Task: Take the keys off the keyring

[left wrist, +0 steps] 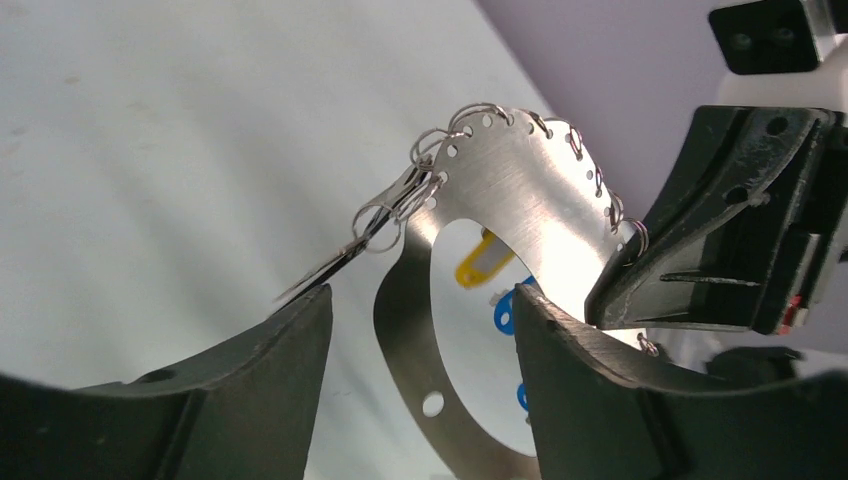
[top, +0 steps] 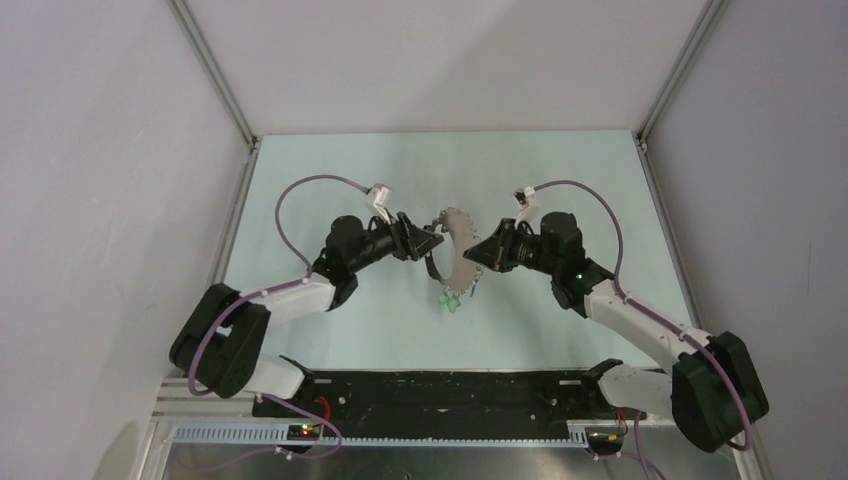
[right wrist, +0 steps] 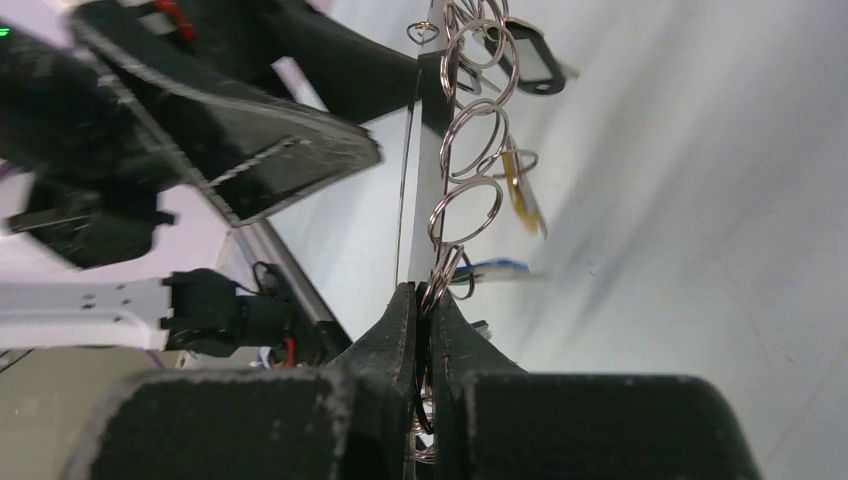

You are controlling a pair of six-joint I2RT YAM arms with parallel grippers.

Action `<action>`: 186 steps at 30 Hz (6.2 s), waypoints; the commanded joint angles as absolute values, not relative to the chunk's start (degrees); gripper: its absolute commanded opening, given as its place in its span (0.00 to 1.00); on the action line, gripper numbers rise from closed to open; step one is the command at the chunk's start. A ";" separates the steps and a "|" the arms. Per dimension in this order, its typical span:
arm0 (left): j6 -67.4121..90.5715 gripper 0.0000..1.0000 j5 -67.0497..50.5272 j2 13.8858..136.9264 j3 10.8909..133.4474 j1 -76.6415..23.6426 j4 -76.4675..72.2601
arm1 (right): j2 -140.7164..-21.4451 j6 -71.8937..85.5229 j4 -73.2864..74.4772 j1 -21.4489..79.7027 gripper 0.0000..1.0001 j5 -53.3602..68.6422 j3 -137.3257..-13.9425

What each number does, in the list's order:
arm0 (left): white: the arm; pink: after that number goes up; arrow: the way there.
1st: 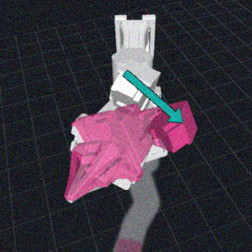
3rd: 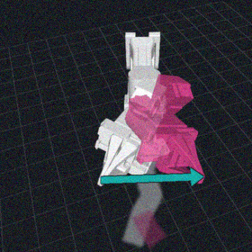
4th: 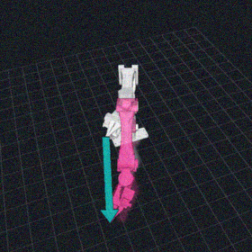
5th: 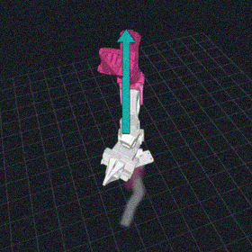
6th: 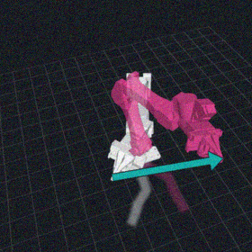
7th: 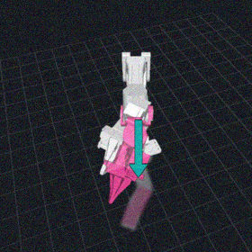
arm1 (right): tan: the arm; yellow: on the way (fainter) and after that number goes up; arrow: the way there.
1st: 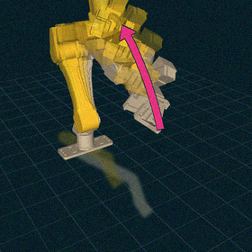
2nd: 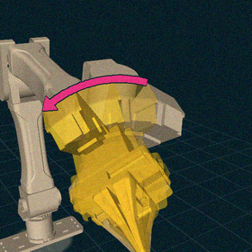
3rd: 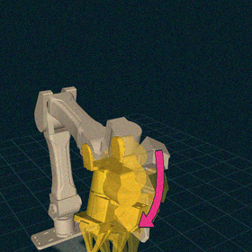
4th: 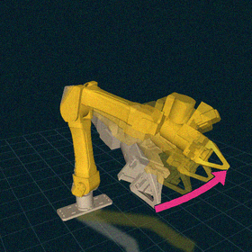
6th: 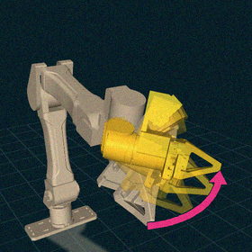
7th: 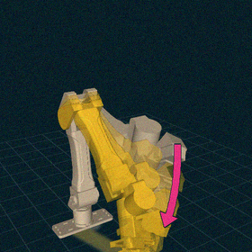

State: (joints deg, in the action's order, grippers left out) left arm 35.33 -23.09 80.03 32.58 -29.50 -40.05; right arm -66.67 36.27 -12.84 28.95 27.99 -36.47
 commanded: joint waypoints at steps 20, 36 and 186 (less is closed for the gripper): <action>41.53 0.00 -31.69 86.25 33.91 -28.45 -52.99 | -53.33 28.19 -10.37 26.94 0.88 16.76 -32.50; 39.00 0.00 -6.87 76.93 32.85 -29.48 -33.27 | -49.24 13.03 -22.59 37.12 0.82 -5.23 -18.59; 5.63 0.61 9.13 52.91 21.87 -48.50 -40.48 | -47.19 -62.26 -6.84 57.93 0.00 -1.87 -47.63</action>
